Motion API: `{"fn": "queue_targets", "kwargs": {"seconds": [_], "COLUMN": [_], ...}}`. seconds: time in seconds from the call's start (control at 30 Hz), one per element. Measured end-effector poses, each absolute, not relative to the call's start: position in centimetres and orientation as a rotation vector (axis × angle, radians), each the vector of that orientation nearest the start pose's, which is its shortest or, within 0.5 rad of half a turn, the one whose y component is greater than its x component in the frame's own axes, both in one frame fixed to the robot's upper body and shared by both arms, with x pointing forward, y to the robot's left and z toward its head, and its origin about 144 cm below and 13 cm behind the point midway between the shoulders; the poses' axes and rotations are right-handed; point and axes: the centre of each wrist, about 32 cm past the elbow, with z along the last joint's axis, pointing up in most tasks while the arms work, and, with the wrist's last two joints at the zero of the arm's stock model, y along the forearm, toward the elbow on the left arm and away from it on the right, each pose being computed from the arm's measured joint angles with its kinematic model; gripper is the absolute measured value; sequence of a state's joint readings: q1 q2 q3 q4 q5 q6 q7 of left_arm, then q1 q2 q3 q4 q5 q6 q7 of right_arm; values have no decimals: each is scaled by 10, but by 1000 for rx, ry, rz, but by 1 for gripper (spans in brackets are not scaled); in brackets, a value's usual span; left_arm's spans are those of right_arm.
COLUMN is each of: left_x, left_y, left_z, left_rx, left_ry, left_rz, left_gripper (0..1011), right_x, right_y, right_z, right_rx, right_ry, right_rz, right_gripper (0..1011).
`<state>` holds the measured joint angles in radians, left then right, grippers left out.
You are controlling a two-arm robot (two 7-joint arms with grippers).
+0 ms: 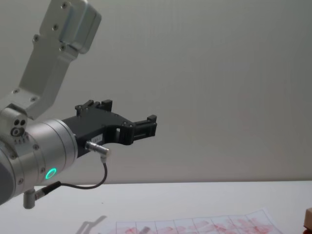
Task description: Use the one hand to pick up the stamp and affix it onto the A4 paper.
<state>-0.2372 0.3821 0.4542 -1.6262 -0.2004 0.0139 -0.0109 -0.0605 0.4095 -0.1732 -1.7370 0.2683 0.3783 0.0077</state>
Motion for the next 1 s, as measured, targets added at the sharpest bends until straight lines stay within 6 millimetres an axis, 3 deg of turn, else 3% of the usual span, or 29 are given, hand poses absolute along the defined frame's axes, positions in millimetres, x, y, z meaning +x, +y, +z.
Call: {"fn": "queue_targets", "kwargs": {"seconds": [0.5, 0.7, 1.0], "left_x": [492, 492, 492], "left_y": [198, 198, 198], "left_z": [1204, 1204, 1204], "left_rx": [61, 61, 61], "left_ry": [-268, -268, -268], "left_rz": [1124, 1124, 1124], "left_gripper": [1001, 1001, 1001], "right_x": [468, 473, 478], "right_y": [-271, -270, -269], "right_z": [1162, 1161, 1160], "right_rx": [-397, -399, -401], "right_ry": [171, 178, 185], "right_rz": [-1268, -1254, -1240], "right_gripper": [998, 880, 622]}}
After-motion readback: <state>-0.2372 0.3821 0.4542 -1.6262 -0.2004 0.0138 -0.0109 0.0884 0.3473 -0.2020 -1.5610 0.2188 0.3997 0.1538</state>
